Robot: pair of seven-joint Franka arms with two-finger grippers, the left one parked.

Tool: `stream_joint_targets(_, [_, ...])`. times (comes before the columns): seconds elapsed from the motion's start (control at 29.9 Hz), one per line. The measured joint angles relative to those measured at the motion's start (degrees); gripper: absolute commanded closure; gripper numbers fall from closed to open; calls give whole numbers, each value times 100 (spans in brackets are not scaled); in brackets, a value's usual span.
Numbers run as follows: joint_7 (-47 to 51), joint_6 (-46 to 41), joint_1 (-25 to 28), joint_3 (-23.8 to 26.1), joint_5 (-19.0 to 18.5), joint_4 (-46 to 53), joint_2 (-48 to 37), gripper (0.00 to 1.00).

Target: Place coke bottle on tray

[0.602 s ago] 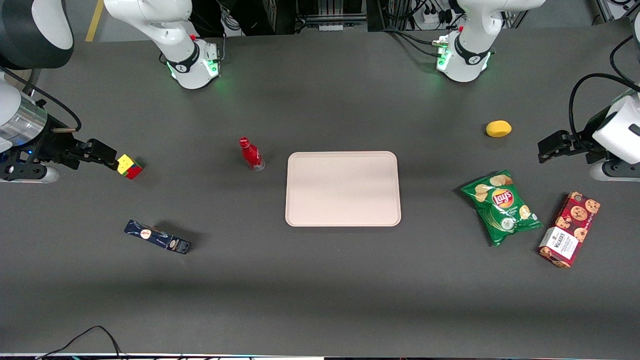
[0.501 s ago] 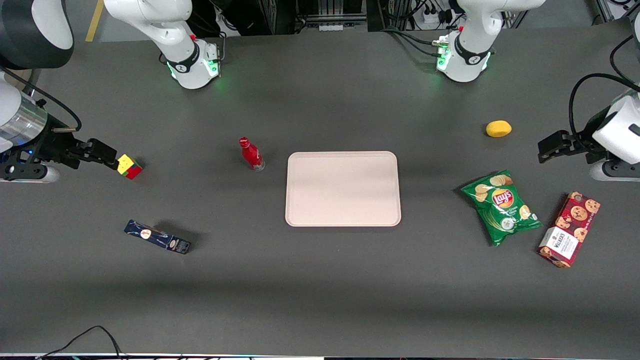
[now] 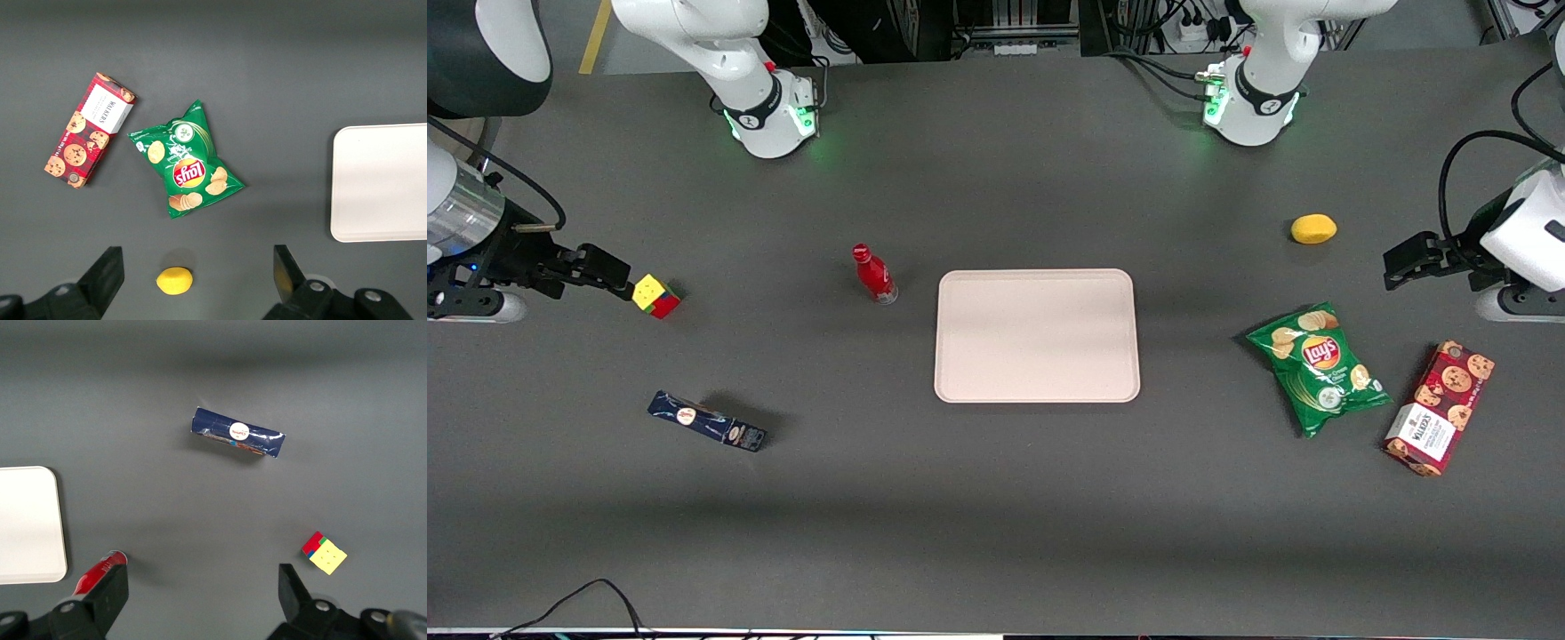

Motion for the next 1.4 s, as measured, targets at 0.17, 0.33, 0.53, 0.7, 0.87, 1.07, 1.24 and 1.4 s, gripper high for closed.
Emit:
stream_joint_targets(0.17, [0,-11,0,0,0,0,0,0])
stream_joint_targets(0.33, [0,-20,0,0,0,0,0,0])
stream_joint_targets(0.53, [0,-51,0,0,0,1,0,0])
stream_joint_targets(0.7, [0,-131,0,0,0,2,0,0])
stream_joint_targets(0.87, [0,-172,3,4,4,18,0,0])
stream_joint_targets(1.07, [66,-187,56,62,9,47,-1,0])
stream_joint_targets(1.24, [301,-211,236,89,11,50,-21,0])
stream_joint_targets(1.4, [670,-311,501,110,13,54,-63,0])
